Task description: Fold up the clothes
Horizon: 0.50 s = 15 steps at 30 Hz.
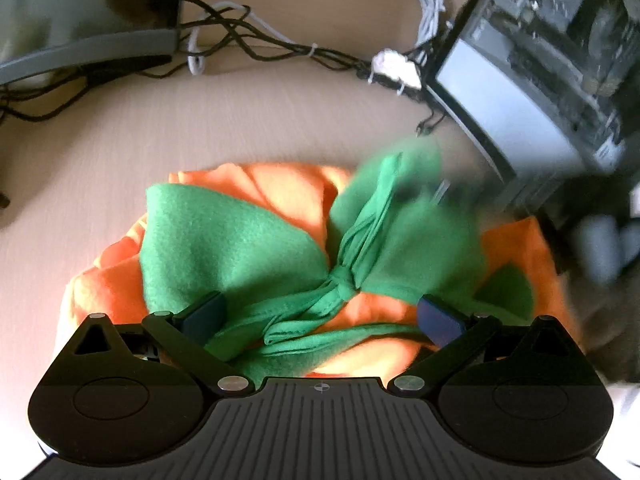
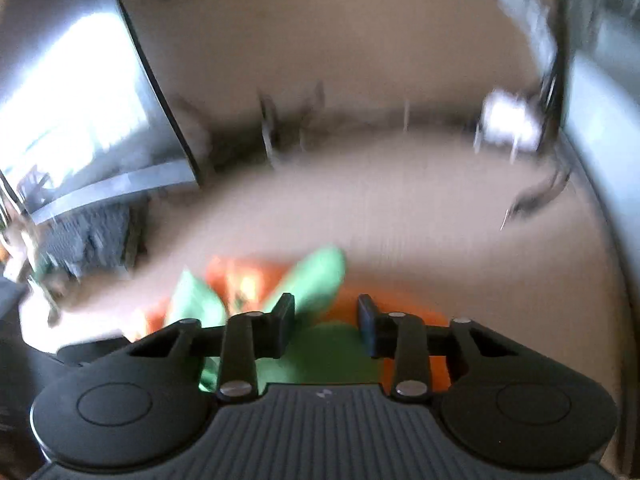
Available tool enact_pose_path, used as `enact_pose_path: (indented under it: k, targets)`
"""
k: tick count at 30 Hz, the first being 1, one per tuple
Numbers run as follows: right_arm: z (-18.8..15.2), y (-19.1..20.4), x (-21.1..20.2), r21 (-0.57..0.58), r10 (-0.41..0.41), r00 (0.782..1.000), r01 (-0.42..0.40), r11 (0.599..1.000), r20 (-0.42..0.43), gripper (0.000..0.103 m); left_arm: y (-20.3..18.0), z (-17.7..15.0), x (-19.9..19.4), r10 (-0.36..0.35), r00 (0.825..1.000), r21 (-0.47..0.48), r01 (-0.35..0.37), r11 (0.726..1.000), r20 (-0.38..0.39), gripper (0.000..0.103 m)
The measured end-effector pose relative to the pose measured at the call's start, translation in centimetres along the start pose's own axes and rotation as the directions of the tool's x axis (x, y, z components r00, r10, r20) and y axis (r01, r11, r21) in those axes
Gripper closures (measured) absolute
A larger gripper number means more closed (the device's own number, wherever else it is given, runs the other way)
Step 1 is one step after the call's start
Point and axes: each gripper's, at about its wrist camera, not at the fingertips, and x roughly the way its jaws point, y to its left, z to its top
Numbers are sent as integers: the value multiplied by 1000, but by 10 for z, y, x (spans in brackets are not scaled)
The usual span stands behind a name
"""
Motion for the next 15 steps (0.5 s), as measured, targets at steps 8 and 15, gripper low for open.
enact_pose_path:
  k: [8, 15]
  targets:
    - [3, -12, -38, 1, 14, 999, -14, 1000, 32, 70, 9, -1, 6, -45, 999, -38, 45, 998, 4, 0]
    - [40, -24, 8, -69, 25, 999, -26, 997, -23, 58, 9, -1, -1, -48, 999, -64, 48, 997, 8, 0]
